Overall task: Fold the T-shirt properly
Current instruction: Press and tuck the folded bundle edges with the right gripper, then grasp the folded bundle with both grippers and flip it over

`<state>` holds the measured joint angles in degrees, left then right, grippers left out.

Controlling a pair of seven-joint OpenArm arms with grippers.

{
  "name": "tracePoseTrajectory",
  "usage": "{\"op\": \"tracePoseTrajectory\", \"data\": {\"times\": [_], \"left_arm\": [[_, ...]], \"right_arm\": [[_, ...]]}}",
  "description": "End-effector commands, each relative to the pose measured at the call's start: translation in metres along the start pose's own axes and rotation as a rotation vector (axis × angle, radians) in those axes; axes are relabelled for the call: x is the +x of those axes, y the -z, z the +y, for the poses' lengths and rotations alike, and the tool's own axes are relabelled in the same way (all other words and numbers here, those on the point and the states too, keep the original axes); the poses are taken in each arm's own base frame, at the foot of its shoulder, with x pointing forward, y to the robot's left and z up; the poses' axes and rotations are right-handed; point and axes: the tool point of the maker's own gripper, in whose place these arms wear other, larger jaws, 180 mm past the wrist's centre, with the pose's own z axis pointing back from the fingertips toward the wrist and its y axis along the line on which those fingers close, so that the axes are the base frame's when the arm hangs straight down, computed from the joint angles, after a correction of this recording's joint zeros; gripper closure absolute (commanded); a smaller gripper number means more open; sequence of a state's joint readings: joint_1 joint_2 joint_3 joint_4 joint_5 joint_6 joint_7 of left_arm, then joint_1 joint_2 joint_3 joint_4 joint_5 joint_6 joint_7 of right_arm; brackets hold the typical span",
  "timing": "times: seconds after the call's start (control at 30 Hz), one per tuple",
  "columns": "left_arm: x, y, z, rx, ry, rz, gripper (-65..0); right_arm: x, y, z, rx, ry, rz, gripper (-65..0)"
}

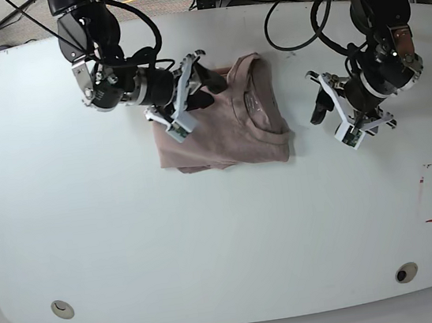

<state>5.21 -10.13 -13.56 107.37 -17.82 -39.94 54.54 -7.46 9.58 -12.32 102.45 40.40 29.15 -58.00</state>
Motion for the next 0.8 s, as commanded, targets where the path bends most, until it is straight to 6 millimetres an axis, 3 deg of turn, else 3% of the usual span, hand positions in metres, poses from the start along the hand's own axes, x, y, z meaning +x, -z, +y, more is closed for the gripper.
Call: {"op": "tracePoseTrajectory", "data": {"times": [0.0, 0.2, 0.3, 0.4, 0.53, 0.63, 0.77], "left_arm": [[0.008, -0.013, 0.022, 0.057, 0.006, -0.032, -29.3], [0.001, -0.023, 0.041, 0.091, 0.053, 0.004, -29.3], [0.001, -0.026, 0.045, 0.099, 0.065, 0.009, -29.3], [0.001, -0.026, 0.045, 0.100, 0.066, 0.012, -29.3], [0.000, -0.028, 0.048, 0.105, 0.078, 0.020, -29.3], [0.001, -0.021, 0.036, 0.069, 0.096, 0.022, -29.3], [0.004, -0.009, 0.011, -0.003, 0.134, 0.029, -29.3]], "right_arm": [[0.001, 0.013, 0.013, 0.060, -0.007, 0.003, -26.2], [-0.002, 0.045, 0.025, 0.131, 0.019, 0.053, -26.2], [0.005, 0.052, 0.022, 0.137, -0.002, 0.060, -26.2], [0.013, 0.054, 0.032, 0.159, -0.045, 0.056, -26.2], [0.035, 0.046, 0.043, 0.170, -0.111, 0.001, -26.3], [0.051, 0.033, 0.049, 0.163, -0.169, -0.044, -26.3], [0.061, 0.004, 0.026, 0.090, -0.172, -0.100, -26.3]]}}
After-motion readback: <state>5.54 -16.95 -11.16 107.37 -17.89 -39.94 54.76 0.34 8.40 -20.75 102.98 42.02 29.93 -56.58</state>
